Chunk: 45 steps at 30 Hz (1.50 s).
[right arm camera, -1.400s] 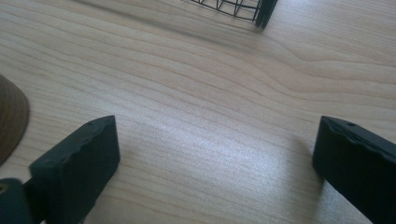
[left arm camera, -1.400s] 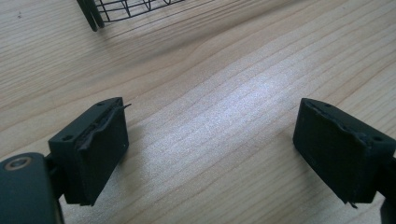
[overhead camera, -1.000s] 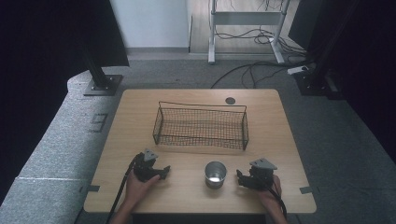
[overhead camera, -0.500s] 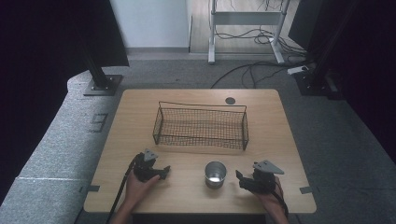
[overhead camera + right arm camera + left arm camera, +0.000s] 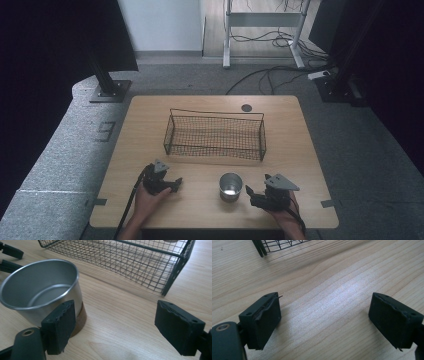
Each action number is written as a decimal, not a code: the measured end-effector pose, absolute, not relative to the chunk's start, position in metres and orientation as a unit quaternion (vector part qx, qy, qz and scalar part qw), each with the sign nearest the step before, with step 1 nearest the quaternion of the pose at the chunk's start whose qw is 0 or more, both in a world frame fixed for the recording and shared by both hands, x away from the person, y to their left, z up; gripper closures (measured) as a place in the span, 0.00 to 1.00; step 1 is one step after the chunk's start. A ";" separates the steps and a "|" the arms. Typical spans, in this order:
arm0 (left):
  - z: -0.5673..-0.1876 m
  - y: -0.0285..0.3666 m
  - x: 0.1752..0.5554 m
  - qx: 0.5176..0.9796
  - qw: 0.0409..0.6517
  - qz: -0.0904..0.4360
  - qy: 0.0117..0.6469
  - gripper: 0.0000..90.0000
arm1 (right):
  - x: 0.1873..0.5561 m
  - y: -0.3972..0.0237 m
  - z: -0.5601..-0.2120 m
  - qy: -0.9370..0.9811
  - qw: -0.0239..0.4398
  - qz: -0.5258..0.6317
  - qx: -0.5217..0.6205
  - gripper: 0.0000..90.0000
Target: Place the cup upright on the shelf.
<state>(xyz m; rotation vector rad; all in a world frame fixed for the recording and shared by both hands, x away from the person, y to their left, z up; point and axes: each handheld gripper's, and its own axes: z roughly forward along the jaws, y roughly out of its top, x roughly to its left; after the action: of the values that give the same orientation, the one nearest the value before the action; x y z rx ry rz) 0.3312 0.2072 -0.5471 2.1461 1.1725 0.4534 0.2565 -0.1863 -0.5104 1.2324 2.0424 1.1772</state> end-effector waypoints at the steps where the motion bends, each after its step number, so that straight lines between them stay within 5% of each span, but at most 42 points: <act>1: -0.547 0.207 0.331 0.817 0.321 0.173 0.446 0.12 | 0.256 -0.186 -0.510 0.746 0.237 0.431 0.449 0.19; 45: -0.547 0.206 0.330 0.817 0.322 0.174 0.445 0.13 | 0.248 -0.144 -0.492 0.764 0.188 0.469 0.402 0.12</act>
<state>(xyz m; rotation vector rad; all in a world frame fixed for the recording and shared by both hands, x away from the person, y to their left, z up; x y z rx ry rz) 0.3298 0.2056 -0.5470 2.1463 1.1684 0.4562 0.2478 -0.1442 -0.4922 1.1313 2.1483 1.3189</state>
